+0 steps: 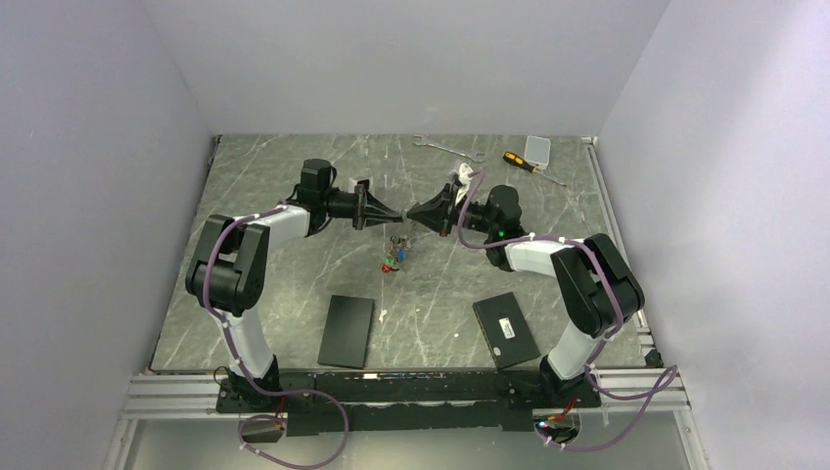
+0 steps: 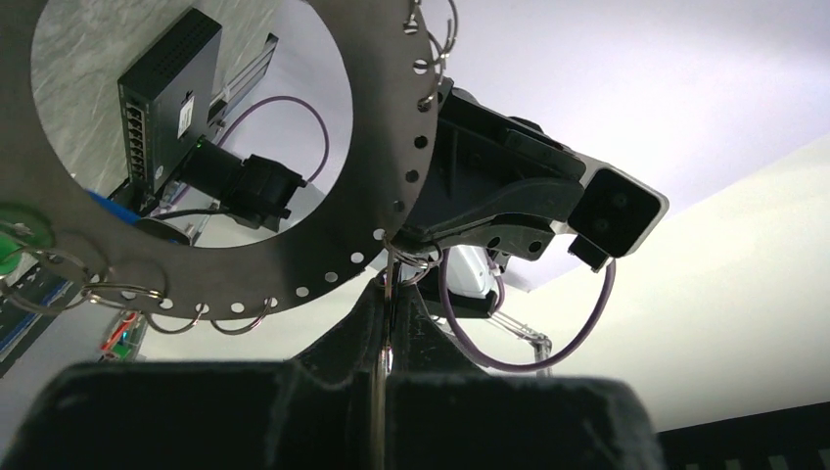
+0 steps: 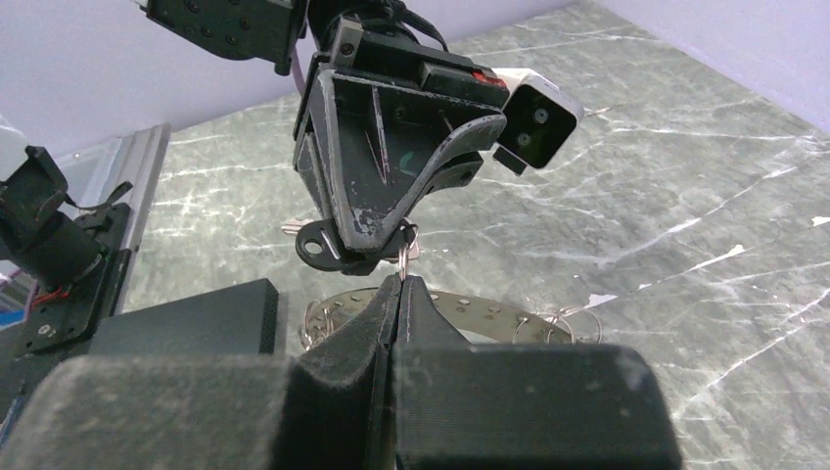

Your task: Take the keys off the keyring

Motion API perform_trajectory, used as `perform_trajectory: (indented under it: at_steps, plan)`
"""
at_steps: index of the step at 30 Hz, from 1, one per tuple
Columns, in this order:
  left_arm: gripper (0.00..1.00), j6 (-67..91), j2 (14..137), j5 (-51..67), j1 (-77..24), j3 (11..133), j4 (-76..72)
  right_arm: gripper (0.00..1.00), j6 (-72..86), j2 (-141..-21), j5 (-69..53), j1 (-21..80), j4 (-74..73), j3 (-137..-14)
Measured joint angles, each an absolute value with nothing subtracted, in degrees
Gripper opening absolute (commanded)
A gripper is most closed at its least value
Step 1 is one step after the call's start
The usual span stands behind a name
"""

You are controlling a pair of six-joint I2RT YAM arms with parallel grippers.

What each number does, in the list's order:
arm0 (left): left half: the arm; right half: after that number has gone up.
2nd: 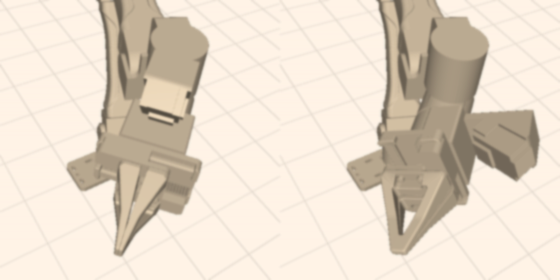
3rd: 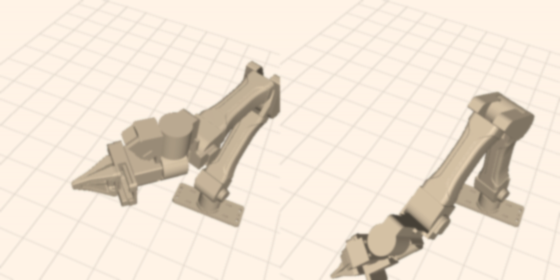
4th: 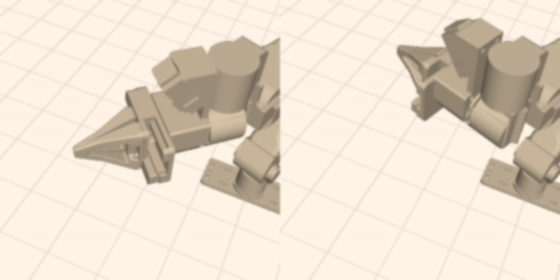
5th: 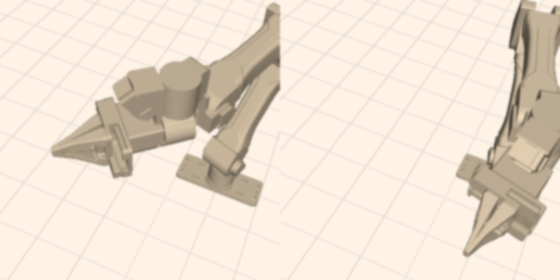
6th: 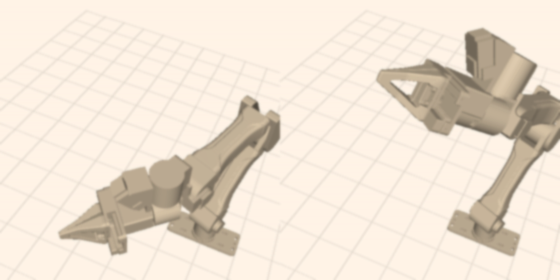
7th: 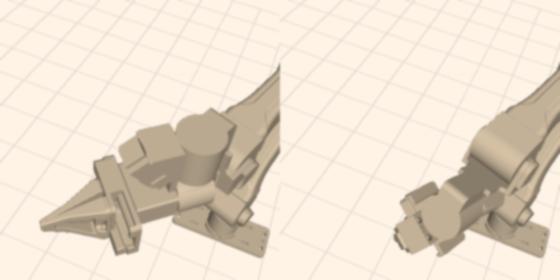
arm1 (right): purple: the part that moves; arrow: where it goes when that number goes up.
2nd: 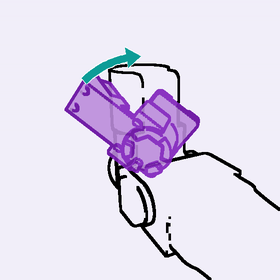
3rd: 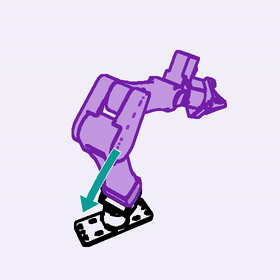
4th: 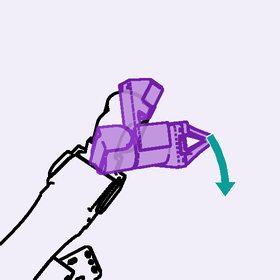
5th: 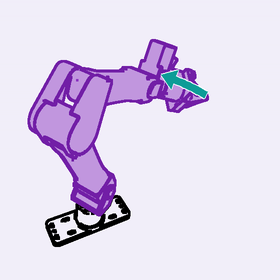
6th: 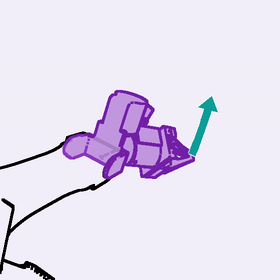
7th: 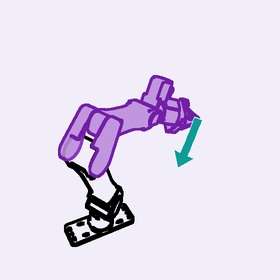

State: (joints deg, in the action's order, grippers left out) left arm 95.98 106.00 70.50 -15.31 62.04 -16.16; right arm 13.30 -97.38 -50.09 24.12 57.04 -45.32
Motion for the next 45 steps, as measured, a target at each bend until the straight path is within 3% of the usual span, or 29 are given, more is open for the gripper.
perform_trajectory:
  at_steps: [25, 45]
  plan:
    - [0.0, 78.63, 106.74, 75.4, -17.78, 64.75, -11.05, 0.0, 27.29, -99.42, -51.59, 23.64, 70.13, -43.77]
    - [0.0, 67.66, 106.19, 75.83, -17.39, 66.17, -4.21, 0.0, 23.0, -98.56, -49.17, 23.59, 68.01, -41.5]
